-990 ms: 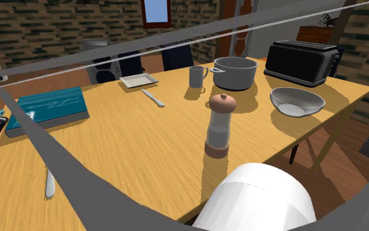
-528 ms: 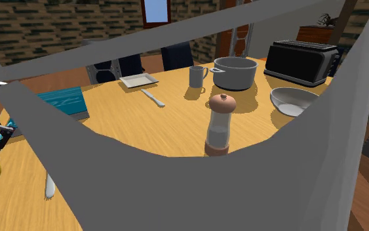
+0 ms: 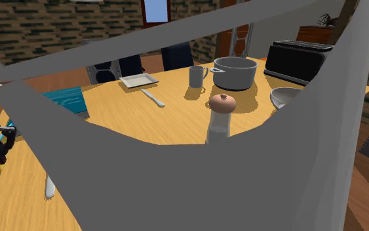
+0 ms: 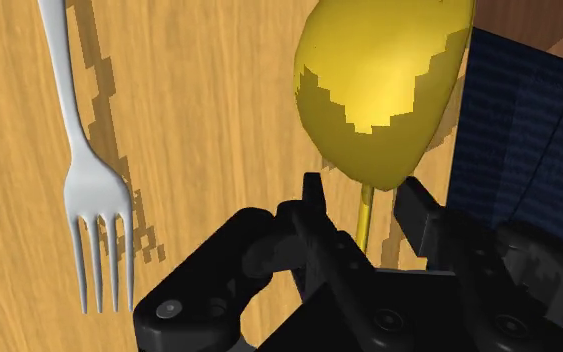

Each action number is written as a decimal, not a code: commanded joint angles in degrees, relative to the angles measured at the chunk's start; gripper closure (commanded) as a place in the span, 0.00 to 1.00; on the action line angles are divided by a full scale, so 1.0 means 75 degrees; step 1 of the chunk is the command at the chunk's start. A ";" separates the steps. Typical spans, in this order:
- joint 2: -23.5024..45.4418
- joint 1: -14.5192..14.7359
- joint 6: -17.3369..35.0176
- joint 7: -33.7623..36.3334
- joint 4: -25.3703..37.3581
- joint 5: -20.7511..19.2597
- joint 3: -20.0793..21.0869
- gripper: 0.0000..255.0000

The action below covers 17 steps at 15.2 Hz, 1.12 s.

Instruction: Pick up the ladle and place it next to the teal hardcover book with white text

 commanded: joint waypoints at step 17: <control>-0.0418 -0.0093 -0.0856 0.0006 0.0371 -0.0025 -0.0045 0.00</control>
